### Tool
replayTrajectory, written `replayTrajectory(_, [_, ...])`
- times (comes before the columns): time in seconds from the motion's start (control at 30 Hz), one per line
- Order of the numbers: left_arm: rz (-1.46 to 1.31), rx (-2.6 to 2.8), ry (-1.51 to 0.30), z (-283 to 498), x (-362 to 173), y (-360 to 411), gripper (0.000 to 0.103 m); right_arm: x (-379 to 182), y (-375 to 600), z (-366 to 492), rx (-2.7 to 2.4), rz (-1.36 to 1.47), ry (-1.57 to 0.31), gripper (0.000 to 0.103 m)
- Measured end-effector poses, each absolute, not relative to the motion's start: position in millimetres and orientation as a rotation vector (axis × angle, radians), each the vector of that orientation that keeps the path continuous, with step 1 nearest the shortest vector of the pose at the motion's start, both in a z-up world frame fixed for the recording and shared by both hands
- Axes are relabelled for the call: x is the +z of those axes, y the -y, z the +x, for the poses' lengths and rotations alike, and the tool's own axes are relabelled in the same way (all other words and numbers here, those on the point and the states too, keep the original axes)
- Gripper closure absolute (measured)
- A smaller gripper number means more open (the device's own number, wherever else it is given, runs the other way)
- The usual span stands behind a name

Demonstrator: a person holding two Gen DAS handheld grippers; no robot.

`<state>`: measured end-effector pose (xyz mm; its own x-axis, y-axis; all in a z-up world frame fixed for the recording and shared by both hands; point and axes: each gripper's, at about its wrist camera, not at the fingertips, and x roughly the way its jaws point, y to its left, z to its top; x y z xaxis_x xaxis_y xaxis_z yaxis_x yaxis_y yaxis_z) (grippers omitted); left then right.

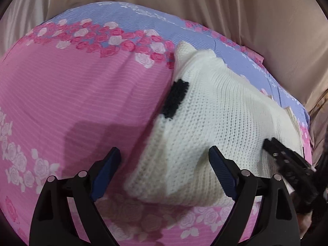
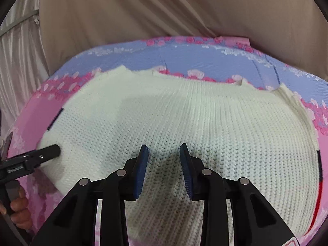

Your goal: Fold small clothes

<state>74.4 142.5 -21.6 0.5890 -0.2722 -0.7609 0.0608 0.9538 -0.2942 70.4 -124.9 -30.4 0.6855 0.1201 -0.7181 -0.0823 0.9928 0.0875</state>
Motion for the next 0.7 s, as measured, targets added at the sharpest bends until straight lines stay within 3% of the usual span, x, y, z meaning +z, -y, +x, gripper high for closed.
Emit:
replayTrajectory(0.07, [-0.243,-0.216,-0.923,76.9,-20.9,-138.1,0.017,-33.0,117.7,70.4,0.108,0.001,-0.790,0.070])
replayTrajectory(0.1, [-0.258,-0.238,-0.924,78.5,-18.7,-137.4,0.023,-31.0,115.9,69.3,0.106,-0.018,-0.797,0.069])
replayTrajectory(0.13, [-0.286,-0.283,-0.927,80.5,-16.0,-137.2,0.046,-26.2,114.6,67.0,0.104,-0.025,-0.794,0.069])
replayTrajectory(0.2, [-0.323,-0.320,-0.954,86.1,-14.0,-136.4,0.059,-19.4,119.1,63.8,0.113,0.009,-0.786,0.069])
replayTrajectory(0.23, [-0.319,-0.326,-0.948,87.4,-11.0,-135.3,0.076,-19.6,123.3,65.0,0.110,0.034,-0.798,0.069])
replayTrajectory(0.3, [-0.307,-0.363,-0.924,86.1,3.4,-128.6,0.083,-28.7,131.3,71.1,0.116,0.073,-0.834,0.069])
replayTrajectory(0.53, [-0.124,-0.534,-0.714,57.5,93.7,-54.1,0.086,-17.5,155.3,56.0,0.174,0.221,-0.822,0.067])
replayTrajectory(0.7, [0.028,-0.695,-0.658,37.2,118.4,36.0,0.086,-5.8,232.5,1.3,0.050,0.371,-0.748,0.064])
